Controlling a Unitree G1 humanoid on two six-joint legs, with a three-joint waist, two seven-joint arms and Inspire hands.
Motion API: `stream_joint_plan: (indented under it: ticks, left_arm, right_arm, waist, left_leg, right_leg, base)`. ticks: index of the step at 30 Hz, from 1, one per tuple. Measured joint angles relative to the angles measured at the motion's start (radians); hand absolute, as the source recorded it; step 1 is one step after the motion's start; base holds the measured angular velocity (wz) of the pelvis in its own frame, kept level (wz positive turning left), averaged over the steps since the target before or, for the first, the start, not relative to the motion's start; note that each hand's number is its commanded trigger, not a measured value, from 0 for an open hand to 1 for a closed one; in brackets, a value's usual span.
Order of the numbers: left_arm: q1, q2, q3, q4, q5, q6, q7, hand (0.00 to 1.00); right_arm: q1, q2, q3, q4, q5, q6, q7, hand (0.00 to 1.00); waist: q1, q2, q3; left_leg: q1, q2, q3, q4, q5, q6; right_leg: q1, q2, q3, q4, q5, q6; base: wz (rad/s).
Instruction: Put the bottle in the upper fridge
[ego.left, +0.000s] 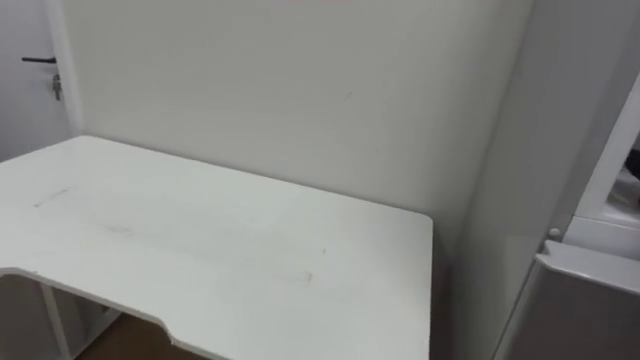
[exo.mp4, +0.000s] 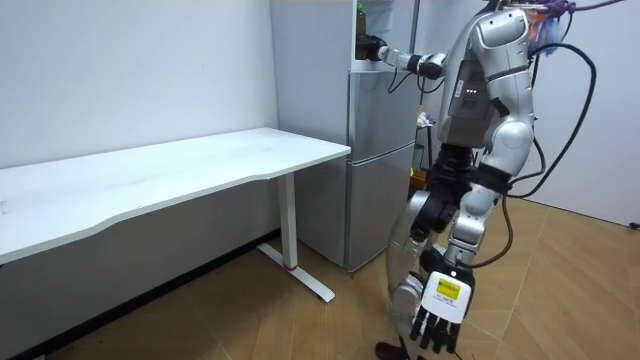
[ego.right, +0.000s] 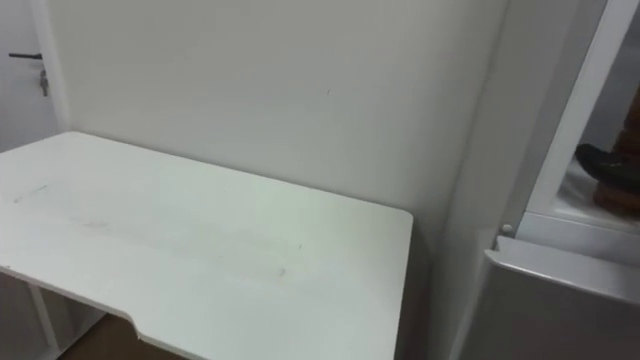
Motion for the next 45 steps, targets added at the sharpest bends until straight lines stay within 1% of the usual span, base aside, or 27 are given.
stream_joint_plan:
  ticks: [2, 8, 10, 15, 19, 26, 30, 33, 36, 40, 42, 43, 45]
  left_arm:
    - [-0.014, 0.001, -0.01, -0.017, 0.0, 0.001, 0.0, 0.0]
    - [-0.028, 0.001, -0.014, -0.084, -0.002, 0.001, 0.004, 0.0]
    - [-0.031, 0.001, -0.015, -0.084, -0.009, 0.001, 0.005, 0.0]
    - [-0.028, 0.0, -0.021, -0.086, -0.009, 0.001, 0.005, 0.0]
    - [-0.022, 0.0, -0.021, -0.081, -0.008, 0.004, 0.005, 0.0]
    - [-0.009, 0.001, -0.021, -0.035, -0.019, 0.006, 0.005, 0.0]
    - [-0.008, 0.004, -0.021, -0.035, -0.019, 0.005, 0.005, 0.0]
    - [-0.007, 0.011, -0.021, -0.037, -0.017, -0.005, 0.005, 0.0]
    - [-0.01, 0.018, -0.02, -0.043, -0.015, -0.017, 0.005, 0.0]
    - [-0.017, 0.017, -0.021, -0.04, -0.019, -0.024, 0.005, 0.0]
    - [-0.025, 0.016, -0.021, -0.035, -0.019, -0.027, 0.005, 0.0]
    - [-0.03, 0.016, -0.024, -0.03, -0.02, -0.028, 0.005, 0.0]
    - [-0.035, 0.015, -0.026, -0.027, -0.019, -0.031, 0.005, 0.0]
  right_arm:
    - [-0.005, -0.002, -0.003, 0.011, 0.0, -0.016, 0.0, 0.0]
    - [-0.013, 0.002, -0.018, 0.031, -0.001, -0.016, 0.03, 0.0]
    - [-0.011, 0.004, -0.027, 0.031, -0.001, -0.016, 0.038, 0.0]
    - [-0.003, 0.009, -0.03, 0.03, -0.032, -0.016, 0.047, 0.0]
    - [0.009, -0.006, -0.03, 0.029, -0.034, -0.016, 0.057, 0.0]
    - [0.048, -0.003, -0.028, -0.011, -0.028, -0.016, 0.064, 0.0]
    - [0.054, 0.002, -0.026, -0.037, 0.006, -0.014, 0.06, 0.0]
    - [0.059, 0.022, -0.028, -0.071, 0.005, -0.013, 0.042, 0.0]
    - [0.092, 0.038, -0.027, -0.145, 0.0, -0.013, 0.015, 0.0]
    - [0.126, 0.065, -0.027, -0.228, 0.003, -0.011, -0.012, 0.0]
    - [0.136, 0.068, -0.023, -0.251, 0.003, -0.01, -0.014, 0.0]
    - [0.138, 0.068, -0.015, -0.259, 0.004, -0.006, -0.014, 0.0]
    - [0.145, 0.068, -0.009, -0.276, 0.005, -0.002, -0.015, 0.0]
  waist:
    - [0.002, 0.003, 0.0011]
    - [0.007, 0.003, 0.0012]
    - [0.006, 0.003, 0.0012]
    - [0.011, 0.003, 0.0012]
    - [0.02, 0.003, 0.0014]
    - [0.024, 0.001, 0.0024]
    - [0.017, 0.0, 0.0026]
    - [0.006, -0.002, 0.0029]
    - [-0.003, -0.009, 0.0028]
    - [-0.015, -0.021, 0.0032]
    - [-0.019, -0.026, 0.0049]
    - [-0.028, -0.028, 0.0059]
    - [-0.032, -0.029, 0.006]
  left_leg:
    - [-0.017, 0.0, -0.009, 0.004, 0.005, -0.005]
    - [-0.029, 0.004, -0.013, 0.008, 0.01, -0.007]
    - [-0.027, 0.003, -0.012, 0.008, 0.01, -0.008]
    - [-0.016, 0.003, -0.008, 0.004, 0.012, -0.005]
    - [-0.008, 0.005, -0.004, -0.001, 0.011, -0.007]
    - [0.044, 0.004, 0.008, -0.031, 0.013, -0.005]
    - [0.065, 0.004, 0.015, -0.043, 0.014, -0.005]
    - [0.077, 0.004, 0.018, -0.057, 0.014, -0.006]
    - [0.088, 0.001, 0.02, -0.076, 0.018, -0.006]
    - [0.114, -0.002, 0.043, -0.104, 0.019, -0.008]
    - [0.121, -0.001, 0.045, -0.11, 0.018, -0.008]
    - [0.127, -0.001, 0.045, -0.115, 0.018, -0.008]
    - [0.135, 0.001, 0.048, -0.122, 0.018, -0.008]
  right_leg:
    - [-0.014, 0.0, -0.003, 0.003, 0.002, -0.003]
    - [-0.022, 0.004, -0.008, 0.002, 0.004, -0.01]
    - [-0.019, 0.004, -0.008, 0.0, 0.007, -0.006]
    - [-0.01, 0.005, -0.008, -0.003, 0.008, -0.006]
    - [0.0, 0.007, -0.009, -0.014, 0.012, -0.006]
    - [0.038, 0.008, 0.011, -0.032, 0.013, -0.004]
    - [0.052, 0.006, 0.017, -0.033, 0.011, -0.007]
    - [0.057, 0.004, 0.024, -0.033, 0.011, -0.008]
    - [0.059, 0.001, 0.026, -0.033, 0.011, -0.008]
    - [0.074, 0.004, 0.045, -0.033, 0.01, -0.008]
    - [0.077, 0.005, 0.049, -0.033, 0.01, -0.008]
    - [0.081, 0.008, 0.051, -0.033, 0.01, -0.008]
    - [0.083, 0.008, 0.06, -0.034, 0.009, -0.007]
  base:
    - [0.09]
    - [0.01]
    - [0.0]
    - [0.0]
    - [-0.01]
    - [-0.04]
    - [-0.05]
    - [-0.04]
    - [-0.03]
    - [-0.12]
    - [-0.1]
    - [0.0]
    - [-0.08]
